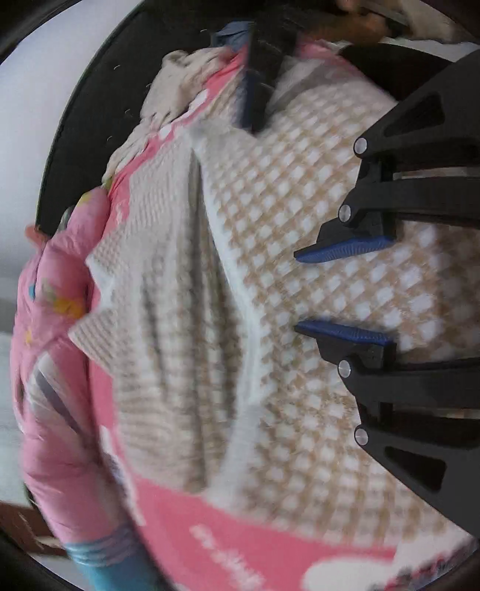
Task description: Fold large clothes
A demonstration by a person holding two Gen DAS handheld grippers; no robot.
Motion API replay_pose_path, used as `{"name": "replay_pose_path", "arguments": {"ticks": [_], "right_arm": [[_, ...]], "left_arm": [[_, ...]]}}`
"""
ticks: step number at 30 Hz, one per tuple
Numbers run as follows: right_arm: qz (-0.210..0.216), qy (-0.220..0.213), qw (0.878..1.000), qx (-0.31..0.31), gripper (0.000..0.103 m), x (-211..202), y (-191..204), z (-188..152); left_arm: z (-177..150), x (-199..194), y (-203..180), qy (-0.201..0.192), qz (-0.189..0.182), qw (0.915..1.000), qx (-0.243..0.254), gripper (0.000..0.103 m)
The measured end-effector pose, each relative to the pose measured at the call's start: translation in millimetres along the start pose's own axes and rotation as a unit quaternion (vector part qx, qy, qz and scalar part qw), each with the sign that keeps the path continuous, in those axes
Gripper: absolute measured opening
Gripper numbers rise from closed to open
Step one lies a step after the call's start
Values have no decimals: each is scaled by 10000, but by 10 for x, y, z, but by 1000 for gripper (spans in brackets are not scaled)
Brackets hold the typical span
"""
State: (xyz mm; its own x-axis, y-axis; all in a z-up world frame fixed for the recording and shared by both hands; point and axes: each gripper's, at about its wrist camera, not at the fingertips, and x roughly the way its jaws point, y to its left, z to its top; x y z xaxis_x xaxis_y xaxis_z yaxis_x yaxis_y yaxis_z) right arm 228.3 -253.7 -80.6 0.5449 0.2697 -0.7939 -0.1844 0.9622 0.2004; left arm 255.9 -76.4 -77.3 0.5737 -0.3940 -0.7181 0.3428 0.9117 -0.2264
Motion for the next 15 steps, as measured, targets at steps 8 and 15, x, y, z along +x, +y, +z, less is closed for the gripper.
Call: {"name": "replay_pose_path", "arguments": {"ticks": [8, 15], "right_arm": [[355, -285, 9990, 23, 33, -579, 111, -6], [-122, 137, 9996, -236, 34, -99, 158, -326]], "left_arm": [[27, -638, -219, -455, -424, 9968, 503, 32], [-290, -146, -294, 159, -357, 9980, 491, 35]]}}
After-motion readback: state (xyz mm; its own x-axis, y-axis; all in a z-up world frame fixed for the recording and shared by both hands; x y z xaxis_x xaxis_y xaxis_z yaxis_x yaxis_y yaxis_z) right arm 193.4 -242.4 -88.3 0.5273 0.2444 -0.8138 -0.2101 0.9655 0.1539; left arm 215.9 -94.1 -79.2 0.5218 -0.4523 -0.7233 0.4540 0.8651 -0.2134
